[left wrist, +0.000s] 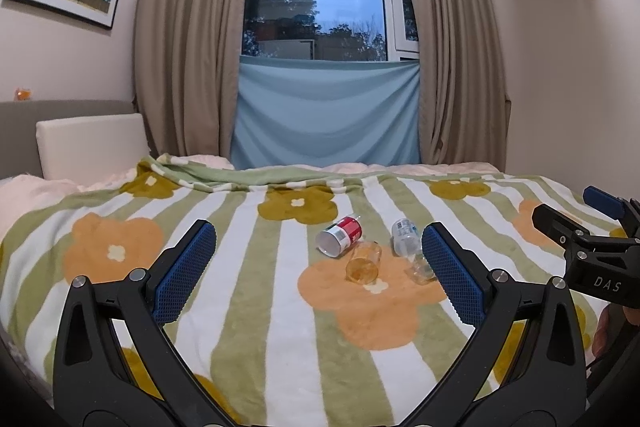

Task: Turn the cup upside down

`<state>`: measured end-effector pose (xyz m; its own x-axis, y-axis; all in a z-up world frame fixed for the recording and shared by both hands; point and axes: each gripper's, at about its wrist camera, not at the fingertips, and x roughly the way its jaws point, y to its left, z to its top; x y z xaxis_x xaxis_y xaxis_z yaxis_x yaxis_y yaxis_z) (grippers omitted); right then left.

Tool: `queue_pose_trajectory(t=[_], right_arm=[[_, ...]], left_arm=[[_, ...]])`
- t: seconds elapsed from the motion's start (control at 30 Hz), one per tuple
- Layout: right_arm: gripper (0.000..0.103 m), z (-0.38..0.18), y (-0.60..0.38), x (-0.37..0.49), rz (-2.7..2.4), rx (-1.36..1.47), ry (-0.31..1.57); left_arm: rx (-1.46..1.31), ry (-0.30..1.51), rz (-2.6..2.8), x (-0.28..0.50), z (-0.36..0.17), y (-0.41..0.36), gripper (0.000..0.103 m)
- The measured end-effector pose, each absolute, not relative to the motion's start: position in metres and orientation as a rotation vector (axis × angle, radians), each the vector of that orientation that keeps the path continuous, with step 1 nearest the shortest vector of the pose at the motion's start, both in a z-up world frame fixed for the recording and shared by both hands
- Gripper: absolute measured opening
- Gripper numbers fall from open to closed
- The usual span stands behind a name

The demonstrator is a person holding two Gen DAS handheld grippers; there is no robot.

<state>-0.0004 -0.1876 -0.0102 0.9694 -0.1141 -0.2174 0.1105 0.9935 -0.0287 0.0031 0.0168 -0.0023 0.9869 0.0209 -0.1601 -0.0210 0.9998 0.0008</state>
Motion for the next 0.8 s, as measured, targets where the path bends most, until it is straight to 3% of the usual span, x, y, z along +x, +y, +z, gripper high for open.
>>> queue_pose_trajectory(t=[0.8], right_arm=[[0.103,-0.0098,-0.1858,-0.0001,-0.115,-0.015,0.222]], left_arm=[[0.000,0.165,0.022,0.0044,-0.0087,0.0199,0.103]])
